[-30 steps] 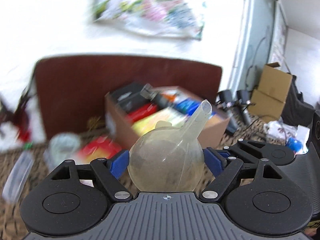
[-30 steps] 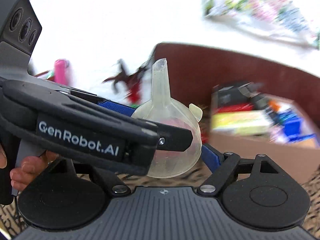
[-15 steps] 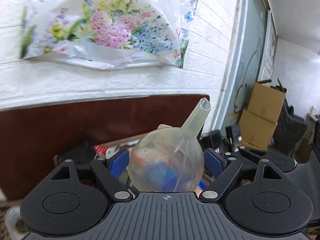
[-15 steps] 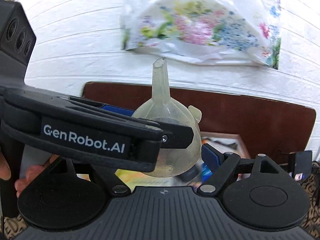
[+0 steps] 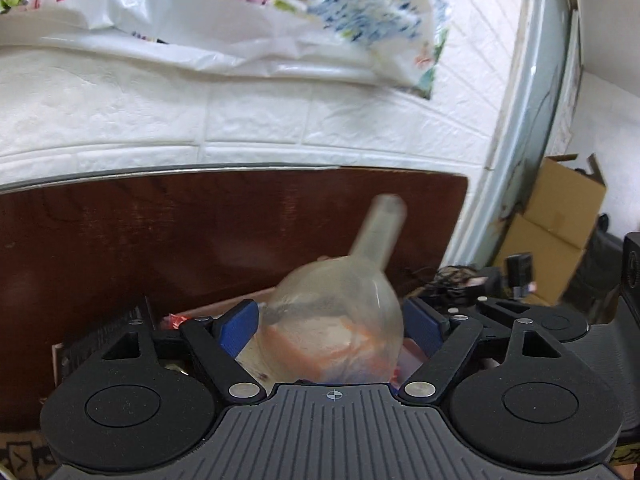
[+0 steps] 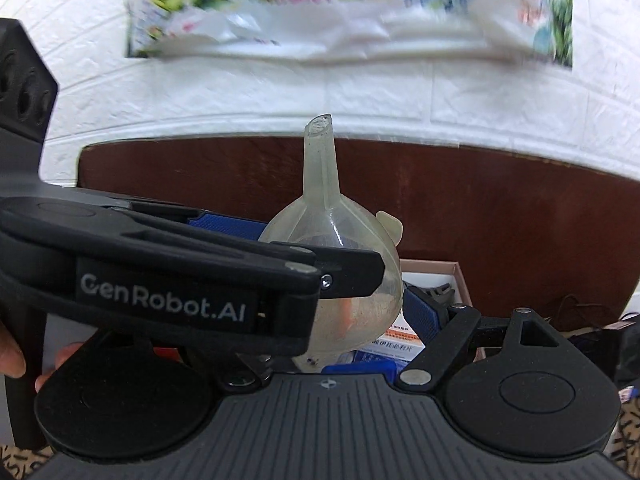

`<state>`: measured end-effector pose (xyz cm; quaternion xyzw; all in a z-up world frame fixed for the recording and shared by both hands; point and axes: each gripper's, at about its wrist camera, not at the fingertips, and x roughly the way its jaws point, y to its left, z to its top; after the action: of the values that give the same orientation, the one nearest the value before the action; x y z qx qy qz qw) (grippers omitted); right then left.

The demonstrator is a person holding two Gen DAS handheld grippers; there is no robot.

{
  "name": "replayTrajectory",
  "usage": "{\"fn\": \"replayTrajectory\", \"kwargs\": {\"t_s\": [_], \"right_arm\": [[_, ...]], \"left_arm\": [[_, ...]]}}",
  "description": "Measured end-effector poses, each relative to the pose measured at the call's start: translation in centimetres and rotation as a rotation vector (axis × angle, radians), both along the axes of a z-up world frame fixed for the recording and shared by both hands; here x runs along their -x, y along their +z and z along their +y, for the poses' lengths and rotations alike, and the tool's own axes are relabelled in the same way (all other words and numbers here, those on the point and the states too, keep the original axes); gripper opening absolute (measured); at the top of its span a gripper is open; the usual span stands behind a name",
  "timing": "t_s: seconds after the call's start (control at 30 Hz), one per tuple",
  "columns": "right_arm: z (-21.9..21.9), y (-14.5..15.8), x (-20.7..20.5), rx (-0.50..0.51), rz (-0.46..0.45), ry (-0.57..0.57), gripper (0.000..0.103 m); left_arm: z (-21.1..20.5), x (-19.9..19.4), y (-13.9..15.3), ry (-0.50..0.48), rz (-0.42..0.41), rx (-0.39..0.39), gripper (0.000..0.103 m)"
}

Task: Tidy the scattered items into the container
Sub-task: 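Carry the funnel with the left gripper into the cardboard box and release, then move the left gripper over to the red-and-white gift box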

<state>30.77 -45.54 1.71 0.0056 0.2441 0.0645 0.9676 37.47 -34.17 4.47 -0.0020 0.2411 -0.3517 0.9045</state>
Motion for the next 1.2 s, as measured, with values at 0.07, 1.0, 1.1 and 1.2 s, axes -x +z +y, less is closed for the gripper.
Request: {"fn": "replayTrajectory", "kwargs": {"t_s": [0.07,1.0,1.1,1.2], "right_arm": [[-0.4,-0.9,-1.2,-0.021,0.028,-0.012,0.086],[3.8,1.3,9.7,-0.039,-0.082,0.051,0.102],[6.5,-0.1,12.9,-0.036,-0.088,0.121,0.102],[9.8,-1.9,16.1,-0.018,-0.117,0.184,0.102]], "left_arm": [[0.2,-0.2,-0.3,0.011,-0.011,-0.012,0.102],[10.4,13.0,-0.1,0.092,0.055,0.086,0.103],[13.2,16.8,-1.8,0.130,0.065,0.089,0.103],[16.6,20.1,-4.2,0.165,0.121,0.118,0.103]]}}
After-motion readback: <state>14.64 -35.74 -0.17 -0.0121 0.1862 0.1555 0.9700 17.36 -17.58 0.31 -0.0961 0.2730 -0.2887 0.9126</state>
